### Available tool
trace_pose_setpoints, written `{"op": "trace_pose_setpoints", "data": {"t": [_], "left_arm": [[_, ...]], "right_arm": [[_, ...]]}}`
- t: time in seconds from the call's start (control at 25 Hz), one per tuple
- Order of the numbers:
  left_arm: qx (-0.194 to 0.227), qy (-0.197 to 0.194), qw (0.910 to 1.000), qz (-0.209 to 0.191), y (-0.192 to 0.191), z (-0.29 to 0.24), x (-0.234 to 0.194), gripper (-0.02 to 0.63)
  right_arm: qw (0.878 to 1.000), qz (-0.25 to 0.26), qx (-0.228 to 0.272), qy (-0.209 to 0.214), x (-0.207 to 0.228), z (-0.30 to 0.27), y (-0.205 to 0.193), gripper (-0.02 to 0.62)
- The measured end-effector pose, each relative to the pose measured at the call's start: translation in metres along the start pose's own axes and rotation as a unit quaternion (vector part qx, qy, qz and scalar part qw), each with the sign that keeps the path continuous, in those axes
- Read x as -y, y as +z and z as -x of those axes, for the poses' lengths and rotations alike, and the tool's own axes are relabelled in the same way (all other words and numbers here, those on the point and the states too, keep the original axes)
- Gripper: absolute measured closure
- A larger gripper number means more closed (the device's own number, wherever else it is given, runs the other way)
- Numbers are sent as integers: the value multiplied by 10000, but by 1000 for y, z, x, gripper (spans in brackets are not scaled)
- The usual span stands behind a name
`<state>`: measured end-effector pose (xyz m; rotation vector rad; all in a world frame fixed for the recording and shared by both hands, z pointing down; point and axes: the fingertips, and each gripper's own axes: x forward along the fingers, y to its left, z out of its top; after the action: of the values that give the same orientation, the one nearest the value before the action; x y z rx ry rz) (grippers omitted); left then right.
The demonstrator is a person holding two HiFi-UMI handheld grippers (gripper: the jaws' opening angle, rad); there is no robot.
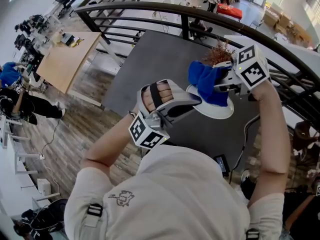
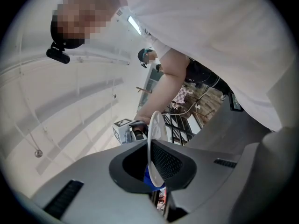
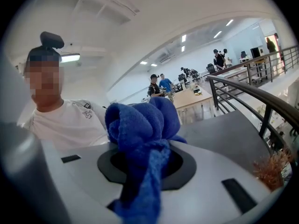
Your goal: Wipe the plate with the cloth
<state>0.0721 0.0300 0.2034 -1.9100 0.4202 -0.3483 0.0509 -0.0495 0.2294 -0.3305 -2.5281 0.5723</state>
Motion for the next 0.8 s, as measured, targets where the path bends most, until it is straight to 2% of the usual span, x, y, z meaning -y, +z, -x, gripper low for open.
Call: {"op": "trace_pose_setpoints", "data": {"t": [0.16, 0.32, 0.56, 0.8], "left_arm": [[-232, 73, 9997, -9, -14, 6, 0, 588], [-483, 118, 9987, 112, -36, 13, -5, 586], [-619, 39, 9978, 225, -58, 11, -2, 588], [-312, -65, 9993, 192, -36, -4, 4, 588]], "right_arm": [[9990, -325, 92, -288, 24, 10, -13, 491], [9977, -497, 259, -371, 27, 29, -28, 491], [9992, -79, 257, -279, -3, 24, -17, 492], [9992, 387, -21, -112, -31, -6, 8, 491]]}}
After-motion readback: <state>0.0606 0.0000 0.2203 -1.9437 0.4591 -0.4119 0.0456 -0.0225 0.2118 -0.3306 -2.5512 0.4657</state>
